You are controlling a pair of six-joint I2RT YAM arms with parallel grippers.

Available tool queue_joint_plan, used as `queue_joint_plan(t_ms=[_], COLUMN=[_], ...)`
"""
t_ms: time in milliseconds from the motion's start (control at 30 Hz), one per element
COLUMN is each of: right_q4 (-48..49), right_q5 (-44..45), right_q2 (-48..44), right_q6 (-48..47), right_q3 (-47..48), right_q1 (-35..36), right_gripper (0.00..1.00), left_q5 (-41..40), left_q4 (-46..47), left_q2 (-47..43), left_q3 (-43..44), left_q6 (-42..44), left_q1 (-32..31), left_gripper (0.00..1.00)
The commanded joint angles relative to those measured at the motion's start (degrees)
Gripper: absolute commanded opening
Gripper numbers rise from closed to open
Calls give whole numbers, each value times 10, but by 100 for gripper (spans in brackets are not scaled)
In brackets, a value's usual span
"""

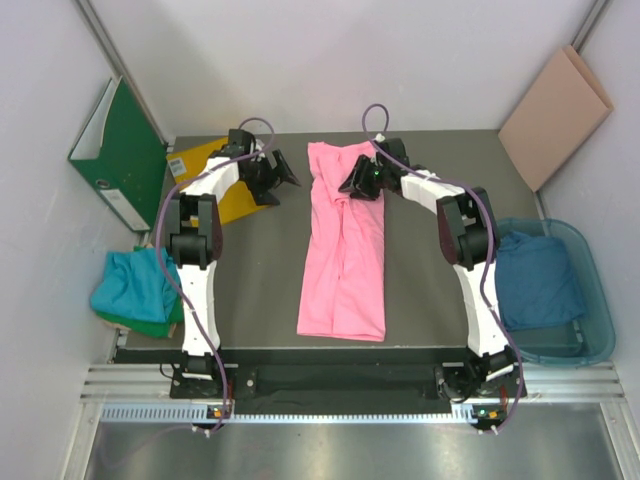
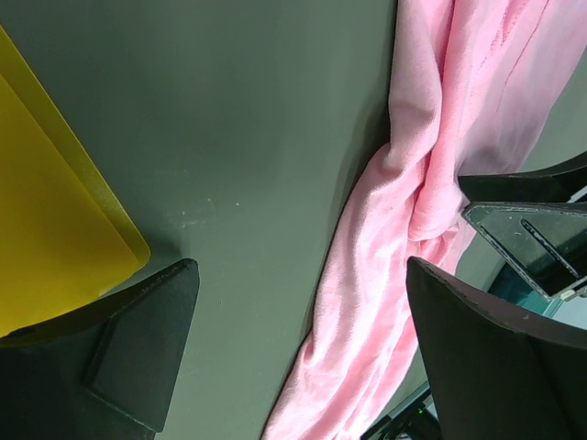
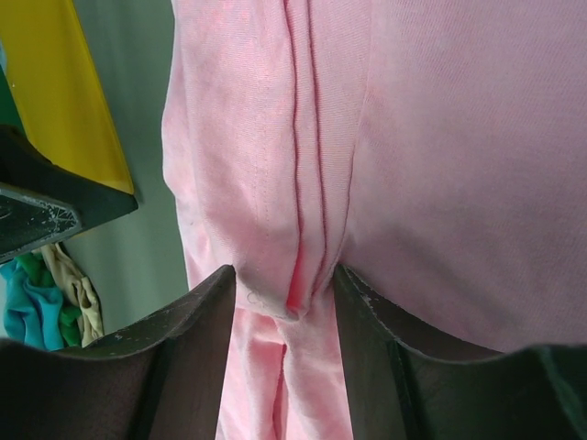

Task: Fold and stack the t-shirts
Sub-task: Rotate the tshirt 90 degrees

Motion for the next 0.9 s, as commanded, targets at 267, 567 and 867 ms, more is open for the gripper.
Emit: queue_joint_plan(t_ms=[267,567,867], right_q4=[33,19,-11], right_q5=[3,-9,6], right_q2=[-23,0,-2], right_q6=[-5,-3,-12], right_q3=[54,77,83], right_q1=[16,22,24], right_gripper=[47,47,47], left_q5=[2,5,8], left_q4=[-2,-3,-6], left_q2=[-34,-30,-29], left_q3=[-6,-5,-9], left_q6=[15,17,19], left_q1=[3,2,2], left_gripper=[99,99,99])
